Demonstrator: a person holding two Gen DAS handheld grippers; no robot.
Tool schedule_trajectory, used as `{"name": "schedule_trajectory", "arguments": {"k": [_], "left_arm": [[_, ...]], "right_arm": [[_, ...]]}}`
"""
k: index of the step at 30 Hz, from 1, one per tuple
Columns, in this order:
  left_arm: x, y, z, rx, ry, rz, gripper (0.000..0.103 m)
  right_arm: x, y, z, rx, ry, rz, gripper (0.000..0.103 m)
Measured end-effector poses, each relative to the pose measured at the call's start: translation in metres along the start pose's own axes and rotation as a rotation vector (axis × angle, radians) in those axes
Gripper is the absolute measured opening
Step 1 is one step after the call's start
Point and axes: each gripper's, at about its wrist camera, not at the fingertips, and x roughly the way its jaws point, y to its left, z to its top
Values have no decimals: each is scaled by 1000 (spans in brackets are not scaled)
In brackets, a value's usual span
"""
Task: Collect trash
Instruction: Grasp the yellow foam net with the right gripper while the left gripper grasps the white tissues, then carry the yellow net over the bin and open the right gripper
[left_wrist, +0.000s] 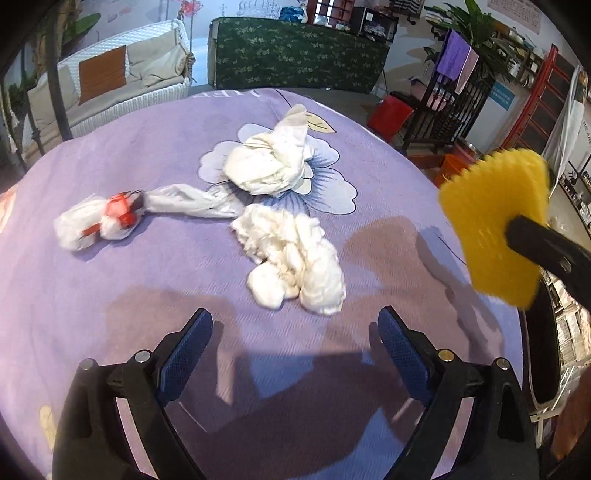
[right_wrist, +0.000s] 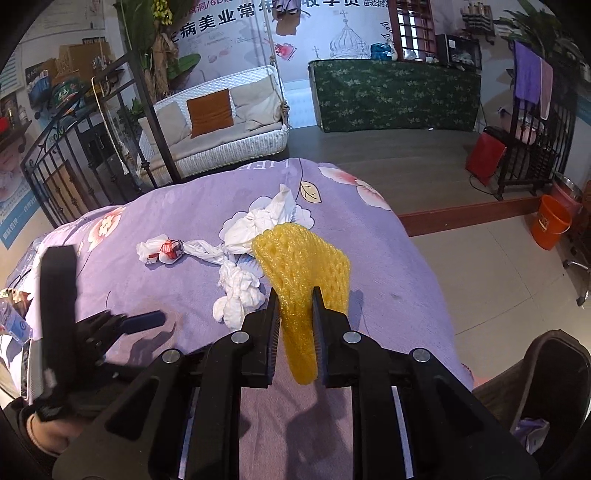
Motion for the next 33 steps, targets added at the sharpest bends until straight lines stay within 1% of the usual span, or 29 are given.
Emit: {"name": "schedule_trajectory", "arguments": {"k": [3,6,8,9,11,12,13,16,22,25,33], "left_arm": [[14,-1,12,-14,23,3,89],[24,0,20,-32,39,29,88],[30,2,22,-53,52,30,86],[32,1,23,-59,58,33,82],[37,2,22,-67,74,43,70],[37,2,22,-67,73,55,60],[37,1,20,-63,68,61,53],[31,-4,16,-44,54,64,43],[13,-4,11,-40,7,55,36],[0,-7,6,-48,-18,33,35],[-43,-16,-16,-52,-104,6,35]], "right_arm": [[-5,-3,-5,12,3,10,17],[-7,-7,-10,26,10,19,17],[-9,-10,-12,32,12,27,17],[-10,-10,-13,35,12,30,17],[-12,-12,-15,35,10,29,17],[-13,-13,-16,35,8,24,17],[-13,-13,-16,35,7,22,17],[-12,-15,-18,48,9,26,17],[-11,-20,-23,66,18,26,17],[-12,-22,-26,71,19,30,17],[-20,-20,-33,80,15,39,17]]}}
